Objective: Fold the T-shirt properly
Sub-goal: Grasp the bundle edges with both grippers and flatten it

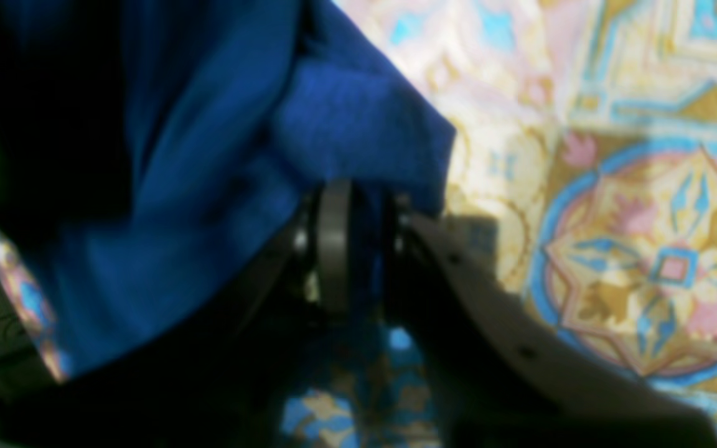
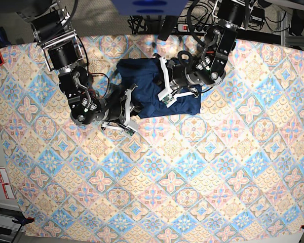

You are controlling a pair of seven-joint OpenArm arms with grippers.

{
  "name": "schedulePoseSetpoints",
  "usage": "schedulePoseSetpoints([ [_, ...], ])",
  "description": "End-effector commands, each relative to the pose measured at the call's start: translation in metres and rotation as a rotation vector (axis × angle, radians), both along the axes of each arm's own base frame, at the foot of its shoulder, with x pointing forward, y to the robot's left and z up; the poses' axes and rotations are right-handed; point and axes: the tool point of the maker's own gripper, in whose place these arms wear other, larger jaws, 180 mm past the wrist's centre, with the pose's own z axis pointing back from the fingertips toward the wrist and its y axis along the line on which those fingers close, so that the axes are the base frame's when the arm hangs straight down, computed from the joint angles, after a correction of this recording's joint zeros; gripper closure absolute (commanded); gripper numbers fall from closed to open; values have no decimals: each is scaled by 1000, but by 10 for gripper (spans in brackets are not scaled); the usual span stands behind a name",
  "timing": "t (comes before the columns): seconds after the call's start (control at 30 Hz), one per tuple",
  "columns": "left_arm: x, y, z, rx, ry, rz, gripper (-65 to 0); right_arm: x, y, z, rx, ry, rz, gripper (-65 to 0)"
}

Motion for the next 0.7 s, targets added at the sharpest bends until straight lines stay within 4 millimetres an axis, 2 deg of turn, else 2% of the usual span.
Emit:
schedulePoseSetpoints([
  [0.0, 2, 5, 6, 6, -28, -16, -16, 13, 0, 12, 20, -38, -7, -79],
  [0.07, -8, 17, 2, 31, -17, -24, -16, 13, 0, 12, 20, -38, -7, -79],
  [0.23, -20, 36, 7, 73, -36, -49, -16, 13, 1, 12, 21, -36, -7, -79],
  [0.37, -20, 42, 18, 84, -70, -65, -16, 14, 2, 14, 25, -40, -6, -79],
  [0.47, -19, 38, 34, 67, -116, -74, -16, 15, 4, 18, 34, -50, -4, -79],
  [0.67, -10, 61, 58, 66, -179, 16, -16, 24, 21, 52, 75, -160, 37, -79],
])
